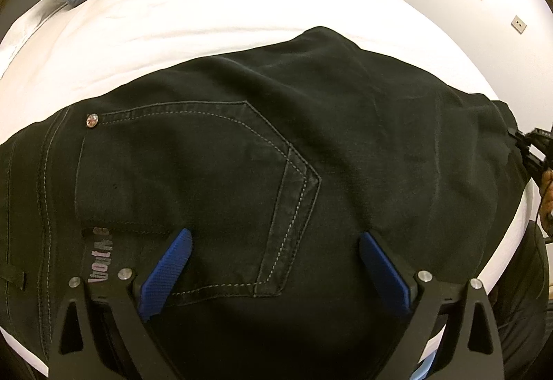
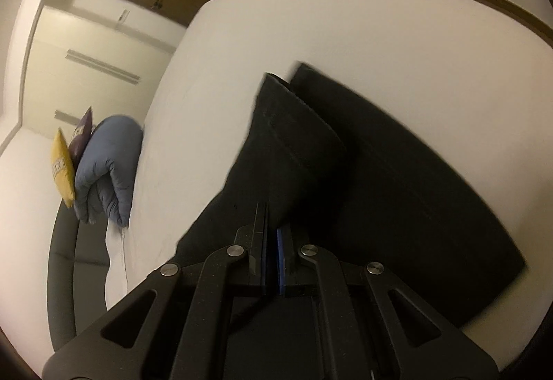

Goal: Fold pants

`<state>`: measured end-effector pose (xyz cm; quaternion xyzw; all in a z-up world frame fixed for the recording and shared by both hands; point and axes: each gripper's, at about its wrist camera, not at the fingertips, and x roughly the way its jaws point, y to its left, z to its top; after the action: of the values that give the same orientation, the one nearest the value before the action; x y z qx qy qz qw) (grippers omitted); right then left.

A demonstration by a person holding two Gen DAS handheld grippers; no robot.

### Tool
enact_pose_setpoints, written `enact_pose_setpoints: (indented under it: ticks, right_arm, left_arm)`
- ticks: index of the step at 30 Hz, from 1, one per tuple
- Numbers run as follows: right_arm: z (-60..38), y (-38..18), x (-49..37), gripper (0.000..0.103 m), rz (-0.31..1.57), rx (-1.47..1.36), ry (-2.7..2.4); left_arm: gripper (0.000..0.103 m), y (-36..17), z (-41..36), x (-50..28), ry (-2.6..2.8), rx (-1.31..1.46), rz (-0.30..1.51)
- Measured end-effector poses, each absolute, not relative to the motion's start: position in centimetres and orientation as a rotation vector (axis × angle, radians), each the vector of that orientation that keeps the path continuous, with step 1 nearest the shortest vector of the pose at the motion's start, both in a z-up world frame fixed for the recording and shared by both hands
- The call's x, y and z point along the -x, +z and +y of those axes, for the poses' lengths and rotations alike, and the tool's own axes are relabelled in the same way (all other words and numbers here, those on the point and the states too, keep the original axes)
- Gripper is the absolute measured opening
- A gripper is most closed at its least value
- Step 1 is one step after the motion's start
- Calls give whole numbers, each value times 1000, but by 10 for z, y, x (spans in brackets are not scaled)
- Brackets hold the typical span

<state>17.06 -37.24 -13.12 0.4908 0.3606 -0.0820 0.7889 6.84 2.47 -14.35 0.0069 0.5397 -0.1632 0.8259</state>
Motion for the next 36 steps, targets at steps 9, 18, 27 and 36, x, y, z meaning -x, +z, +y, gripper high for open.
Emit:
enact_pose_setpoints:
  ticks: [9,18,27,36]
  right_arm:
    - [-370,-99,-100,3,701,-1034,-138]
    - [-400,-72,-124,3,928,-1096,-190]
    - [-366,9,-172,46,825,-889,-67]
    - [-400,-12,-150,87,768,-1021,-59]
  left_arm:
    - [98,-141,22,-72,-347,-5,1153]
    - [99,-139,25,-77,-357,0,1165]
    - [99,-136,27,-85,-364,1,1173]
    - [101,-137,29,-88,-362,11,1174]
